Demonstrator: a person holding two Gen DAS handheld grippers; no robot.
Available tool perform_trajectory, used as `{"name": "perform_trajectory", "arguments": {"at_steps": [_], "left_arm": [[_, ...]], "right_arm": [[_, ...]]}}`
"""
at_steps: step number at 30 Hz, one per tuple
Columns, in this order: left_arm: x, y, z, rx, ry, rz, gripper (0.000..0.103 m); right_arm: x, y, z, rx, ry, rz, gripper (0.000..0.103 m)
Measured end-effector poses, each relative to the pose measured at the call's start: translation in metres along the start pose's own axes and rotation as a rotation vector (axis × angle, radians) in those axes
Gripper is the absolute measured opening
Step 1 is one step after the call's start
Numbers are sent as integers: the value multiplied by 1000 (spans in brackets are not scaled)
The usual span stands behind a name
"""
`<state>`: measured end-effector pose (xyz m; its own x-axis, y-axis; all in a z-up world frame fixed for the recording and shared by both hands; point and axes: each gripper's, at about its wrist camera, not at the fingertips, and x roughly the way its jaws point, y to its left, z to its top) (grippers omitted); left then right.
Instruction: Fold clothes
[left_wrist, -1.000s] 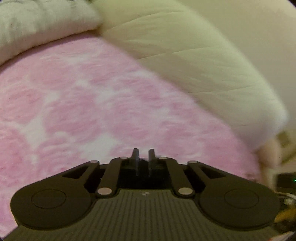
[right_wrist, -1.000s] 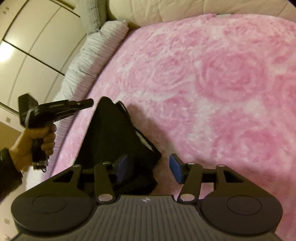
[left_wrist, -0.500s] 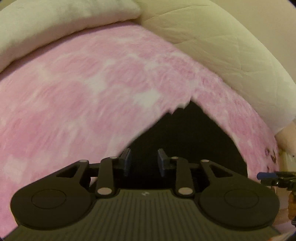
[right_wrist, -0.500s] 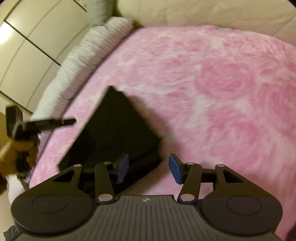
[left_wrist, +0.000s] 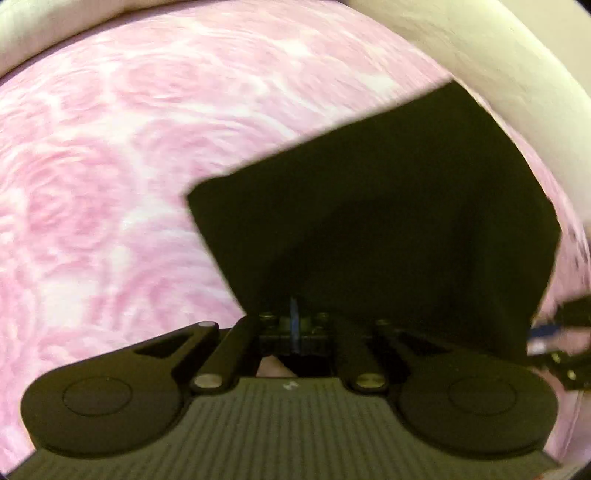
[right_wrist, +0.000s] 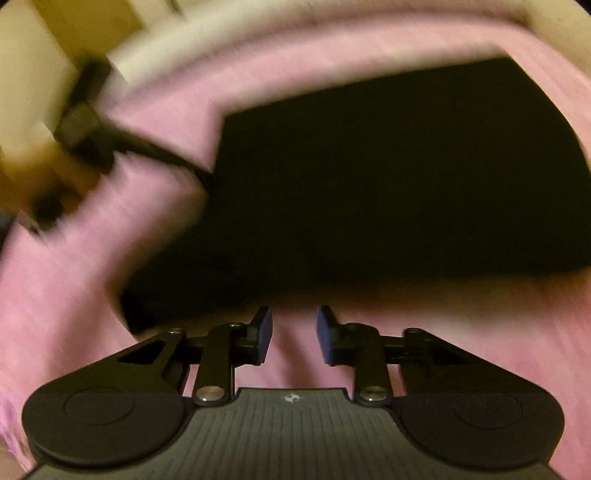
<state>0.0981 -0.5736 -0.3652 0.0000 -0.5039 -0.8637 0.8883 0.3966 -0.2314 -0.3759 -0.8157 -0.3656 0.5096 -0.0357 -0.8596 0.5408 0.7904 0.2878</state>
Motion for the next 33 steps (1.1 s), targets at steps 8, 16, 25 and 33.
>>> {"name": "perform_trajectory", "arguments": {"at_steps": [8,16,25,33], "left_arm": [[-34,-32,-28,-55,-70,-88,27],[-22,-17,-43,-165,-42,-39,29],[1,16,-15,-471,-63,-137,64],[22,10,-23,-482,-128,-171,64]], "right_arm": [[-25,67,34,-129,-176,96,52],[7,36,37,-211,-78,84,42],[-74,-131,109,5,-244,-120,79],[21,-229,191,64,-2,182,85]]}}
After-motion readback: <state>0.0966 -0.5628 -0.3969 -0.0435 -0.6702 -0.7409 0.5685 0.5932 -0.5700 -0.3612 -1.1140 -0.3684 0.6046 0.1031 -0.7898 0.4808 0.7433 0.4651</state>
